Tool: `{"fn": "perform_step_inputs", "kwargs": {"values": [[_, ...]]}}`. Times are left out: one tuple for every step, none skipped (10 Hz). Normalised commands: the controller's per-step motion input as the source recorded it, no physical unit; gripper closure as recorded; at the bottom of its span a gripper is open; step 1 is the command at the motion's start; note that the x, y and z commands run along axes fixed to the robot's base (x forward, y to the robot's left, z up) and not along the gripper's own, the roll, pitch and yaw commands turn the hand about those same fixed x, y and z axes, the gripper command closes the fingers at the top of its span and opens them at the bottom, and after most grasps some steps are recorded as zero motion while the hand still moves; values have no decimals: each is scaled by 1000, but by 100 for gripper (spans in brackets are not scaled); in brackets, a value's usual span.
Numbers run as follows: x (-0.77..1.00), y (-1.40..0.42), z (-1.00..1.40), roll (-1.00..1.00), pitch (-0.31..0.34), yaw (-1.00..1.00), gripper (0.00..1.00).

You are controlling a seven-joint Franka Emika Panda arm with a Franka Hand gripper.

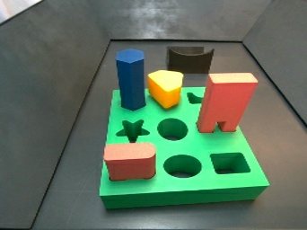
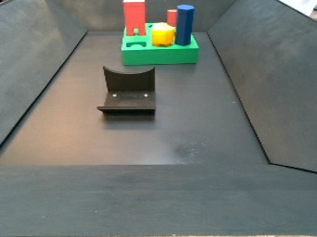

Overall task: Pick up the arch object. Move up. Rotate the arch object. Move to above the board. Insert the arch object.
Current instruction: Move to above the board.

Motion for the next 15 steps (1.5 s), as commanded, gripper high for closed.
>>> {"fn": "perform_step_inputs", "kwargs": {"values": [[458,-1000,200,-3,108,1000,100],[480,-1000,207,-5,122,1000,100],[490,-1000,210,-4,127,1000,100],[499,-928,200,-5,137,1000,100],[341,-600,131,-1,144,1000,100],[237,-365,88,4,149,1000,100],[177,-260,70,5,150,1000,100],[91,-122,38,8,155,1000,100],[72,-79,25,11,162,1000,100],[61,-44,22,13,176,1000,100],[63,-40,21,16,203,1000,100],[66,-34,24,24,237,1000,100],[76,-31,23,33,242,802,100],[73,-26,22,37,210,554,100],[67,-24,27,34,169,351,100]]}}
